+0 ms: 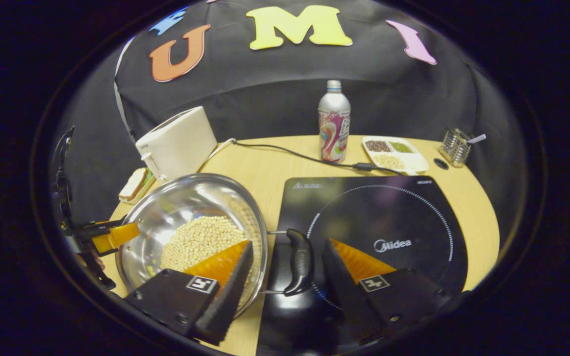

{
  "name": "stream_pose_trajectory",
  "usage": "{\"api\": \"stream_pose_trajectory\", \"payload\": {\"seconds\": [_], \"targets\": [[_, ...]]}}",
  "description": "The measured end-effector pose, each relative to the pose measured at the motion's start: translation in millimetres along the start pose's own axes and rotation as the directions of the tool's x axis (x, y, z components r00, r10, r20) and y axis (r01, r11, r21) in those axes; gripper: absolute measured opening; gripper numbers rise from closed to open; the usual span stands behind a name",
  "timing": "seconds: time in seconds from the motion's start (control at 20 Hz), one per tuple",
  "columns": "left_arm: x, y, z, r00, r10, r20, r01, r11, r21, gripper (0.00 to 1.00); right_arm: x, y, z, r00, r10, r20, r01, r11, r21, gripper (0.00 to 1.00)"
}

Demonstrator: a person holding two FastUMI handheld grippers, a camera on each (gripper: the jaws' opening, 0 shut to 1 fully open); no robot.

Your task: First push the handle of the pot to place it horizontally, then grasp the pot with both hands and set it on the induction cooktop.

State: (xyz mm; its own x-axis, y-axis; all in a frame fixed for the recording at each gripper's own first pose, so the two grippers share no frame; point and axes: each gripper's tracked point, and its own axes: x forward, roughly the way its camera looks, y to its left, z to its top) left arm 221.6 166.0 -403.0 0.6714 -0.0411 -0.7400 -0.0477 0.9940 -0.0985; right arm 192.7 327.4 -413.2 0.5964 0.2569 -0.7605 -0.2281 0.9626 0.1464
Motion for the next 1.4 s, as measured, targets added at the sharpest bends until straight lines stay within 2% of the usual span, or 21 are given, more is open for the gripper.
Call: {"api": "stream_pose_trajectory", "payload": {"seconds": [0.05,0.1,0.15,0.2,0.25,0.3,0.35,0.4,0.5,0.65,0.85,1.1,1.15,1.2,1.4], "targets": [[1.8,-1.2,-2.0,1.0,-0.007,-0.015,0.008,1.0,0.011,0.87,1.4,4.6,-5.1,0.999,0.015,-0.03,-0.016,1.0,-0.015,0.84],[2.5,-3.8,-5.8,0.999,-0.016,-0.03,0.016,1.0,0.016,0.8,6.0,3.8,-3.5,1.0,0.012,-0.007,-0.012,0.999,-0.035,0.75],[6.2,-4.3,-8.5,0.999,-0.008,-0.048,0.01,1.0,0.029,0.75,4.5,3.2,-4.2,1.0,0.01,-0.026,-0.011,0.999,-0.053,0.78],[7.9,-3.1,-10.8,0.998,0.001,-0.06,0.001,0.999,0.04,0.7,7.6,1.0,-0.8,1.0,-0.001,-0.011,0.0,0.998,-0.067,0.7],[8.4,-3.4,-6.8,0.999,0.004,-0.051,-0.001,0.999,0.046,0.7,7.8,0.7,-0.9,1.0,-0.003,-0.007,0.002,0.997,-0.072,0.67],[8.7,-3.7,-7.4,0.998,0.002,-0.058,0.001,0.999,0.046,0.8,9.2,0.0,-1.6,1.0,-0.005,-0.011,0.004,0.996,-0.086,0.65],[8.7,-5.0,-6.9,0.998,0.0,-0.058,0.002,0.999,0.036,0.8,9.8,1.0,-1.7,1.0,-0.005,-0.013,0.004,0.994,-0.111,0.67],[9.5,-5.9,-7.1,0.998,-0.002,-0.066,0.005,0.999,0.035,0.68,10.0,1.2,-0.8,1.0,-0.009,-0.016,0.007,0.993,-0.12,0.66],[8.7,-3.1,-6.0,0.997,0.006,-0.071,-0.002,0.999,0.051,0.66,13.4,1.9,0.5,0.999,-0.024,-0.024,0.02,0.987,-0.161,0.6],[8.2,-0.7,-5.8,0.996,0.014,-0.089,-0.009,0.998,0.062,0.65,12.9,1.7,3.3,0.996,-0.058,-0.074,0.04,0.973,-0.226,0.59],[4.3,-0.9,-9.3,0.991,0.017,-0.13,-0.013,0.999,0.032,0.63,8.7,4.3,4.5,0.991,-0.075,-0.108,0.048,0.972,-0.231,0.56],[-16.7,-2.5,-8.5,0.991,0.016,-0.136,-0.012,0.999,0.03,0.63,-10.6,7.5,2.0,0.99,-0.049,-0.13,0.02,0.975,-0.221,0.57],[-21.7,-2.9,-6.3,0.991,0.016,-0.132,-0.011,0.999,0.033,0.63,-15.1,7.9,5.9,0.991,-0.044,-0.127,0.014,0.974,-0.224,0.55],[-28.1,-5.2,-2.5,0.992,0.013,-0.125,-0.009,0.999,0.037,0.63,-20.3,8.2,10.1,0.992,-0.04,-0.123,0.011,0.974,-0.224,0.57],[-54.3,-14.1,18.1,0.996,0.009,-0.091,-0.003,0.998,0.064,0.63,-48.1,5.7,28.1,0.994,-0.022,-0.109,-0.004,0.973,-0.229,0.55]]}}
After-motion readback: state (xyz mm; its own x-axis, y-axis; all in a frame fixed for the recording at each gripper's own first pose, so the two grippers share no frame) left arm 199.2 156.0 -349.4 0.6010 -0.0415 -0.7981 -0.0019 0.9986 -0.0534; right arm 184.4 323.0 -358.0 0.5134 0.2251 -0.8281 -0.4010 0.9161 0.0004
